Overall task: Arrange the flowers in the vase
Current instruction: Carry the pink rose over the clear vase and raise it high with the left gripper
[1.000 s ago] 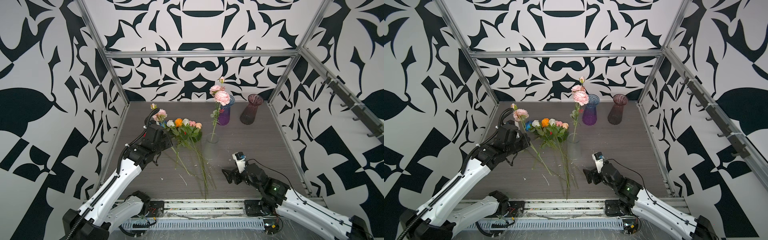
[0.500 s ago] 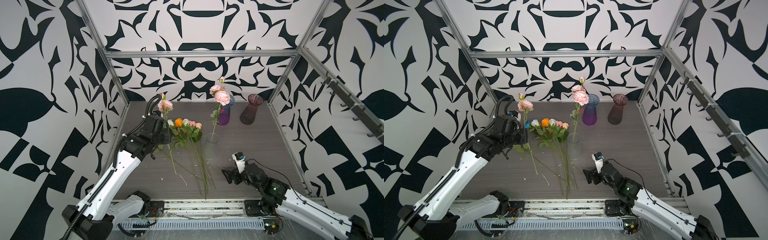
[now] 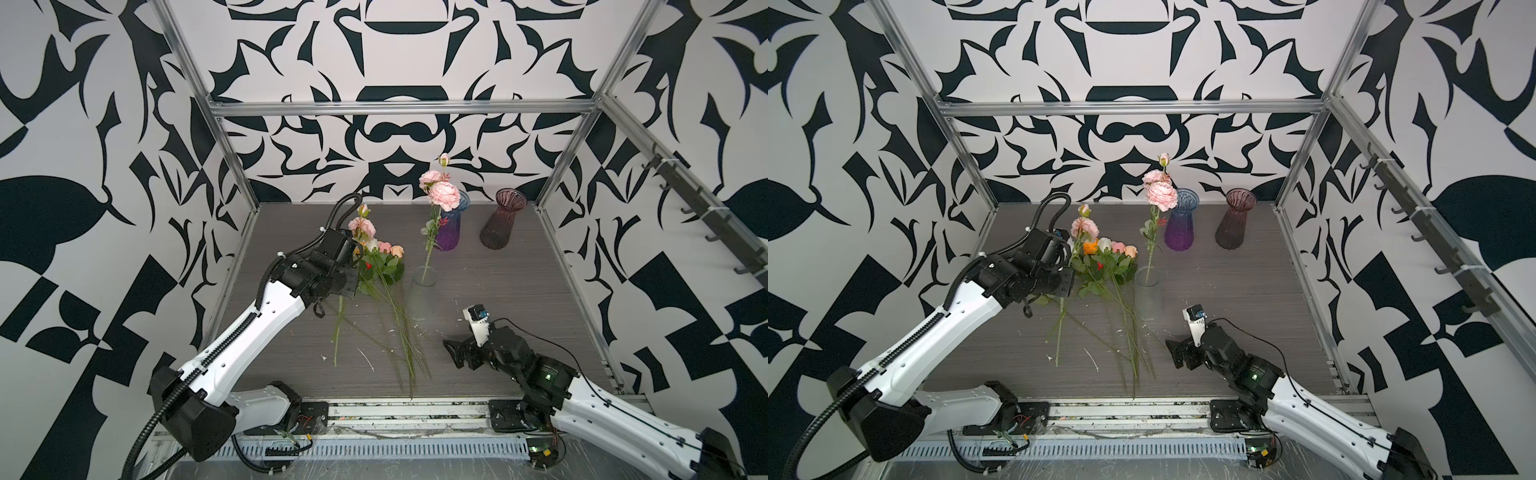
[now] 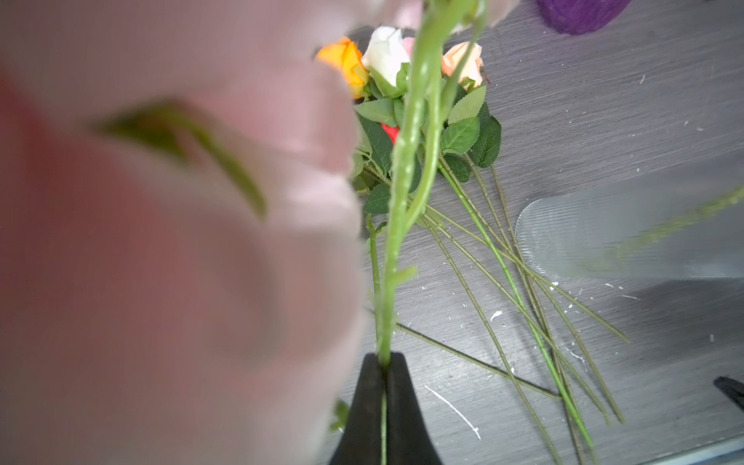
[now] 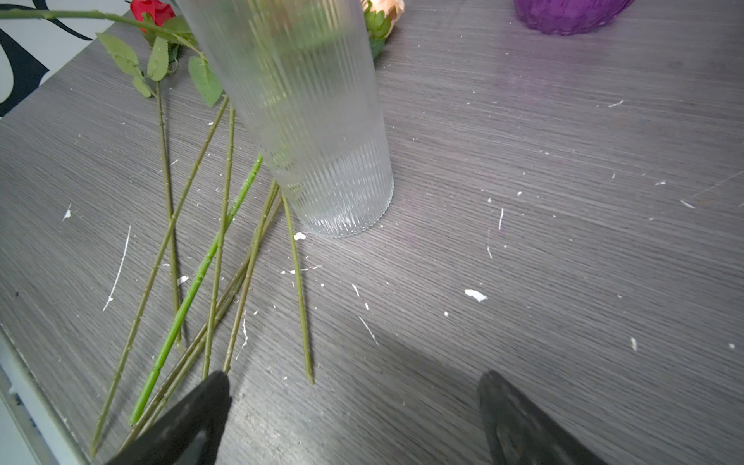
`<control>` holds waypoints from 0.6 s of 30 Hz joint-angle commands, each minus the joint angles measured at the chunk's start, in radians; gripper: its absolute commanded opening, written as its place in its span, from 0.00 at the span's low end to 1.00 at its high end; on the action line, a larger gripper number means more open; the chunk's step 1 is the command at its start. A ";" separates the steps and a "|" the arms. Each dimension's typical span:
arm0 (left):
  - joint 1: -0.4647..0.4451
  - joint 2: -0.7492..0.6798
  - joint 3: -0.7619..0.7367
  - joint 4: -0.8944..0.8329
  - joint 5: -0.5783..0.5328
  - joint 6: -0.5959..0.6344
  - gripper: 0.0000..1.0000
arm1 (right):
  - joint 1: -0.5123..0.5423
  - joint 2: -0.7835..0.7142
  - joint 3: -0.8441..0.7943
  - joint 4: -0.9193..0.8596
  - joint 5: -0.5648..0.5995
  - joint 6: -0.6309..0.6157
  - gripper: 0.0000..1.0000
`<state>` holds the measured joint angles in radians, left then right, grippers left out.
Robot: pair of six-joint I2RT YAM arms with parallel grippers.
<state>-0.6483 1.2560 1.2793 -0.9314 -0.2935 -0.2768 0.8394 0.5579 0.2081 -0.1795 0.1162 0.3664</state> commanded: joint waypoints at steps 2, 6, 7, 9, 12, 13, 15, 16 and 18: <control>-0.078 0.072 0.062 -0.095 -0.153 0.063 0.00 | 0.004 0.008 0.029 0.043 0.002 -0.007 0.99; -0.148 0.150 0.098 -0.156 -0.256 0.093 0.00 | 0.004 0.008 0.030 0.044 0.003 -0.009 0.99; -0.162 0.168 0.102 -0.167 -0.276 0.097 0.00 | 0.005 0.009 0.030 0.044 0.003 -0.009 0.99; -0.174 0.196 0.107 -0.184 -0.302 0.097 0.00 | 0.005 0.007 0.030 0.043 0.003 -0.008 0.99; -0.175 0.218 0.104 -0.195 -0.314 0.095 0.00 | 0.007 0.005 0.029 0.043 0.003 -0.008 0.99; -0.176 0.222 0.101 -0.195 -0.313 0.097 0.00 | 0.006 0.004 0.028 0.043 0.004 -0.008 0.99; -0.175 0.227 0.094 -0.198 -0.320 0.100 0.00 | 0.007 0.002 0.029 0.043 0.005 -0.009 0.99; -0.175 0.229 0.090 -0.199 -0.323 0.100 0.00 | 0.006 0.003 0.028 0.043 0.004 -0.009 0.99; -0.175 0.230 0.079 -0.200 -0.328 0.106 0.00 | 0.006 0.002 0.029 0.043 0.003 -0.009 0.99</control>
<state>-0.8249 1.4834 1.3590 -1.0782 -0.5831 -0.1802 0.8402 0.5579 0.2081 -0.1734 0.1162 0.3664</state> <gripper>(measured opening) 0.048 0.989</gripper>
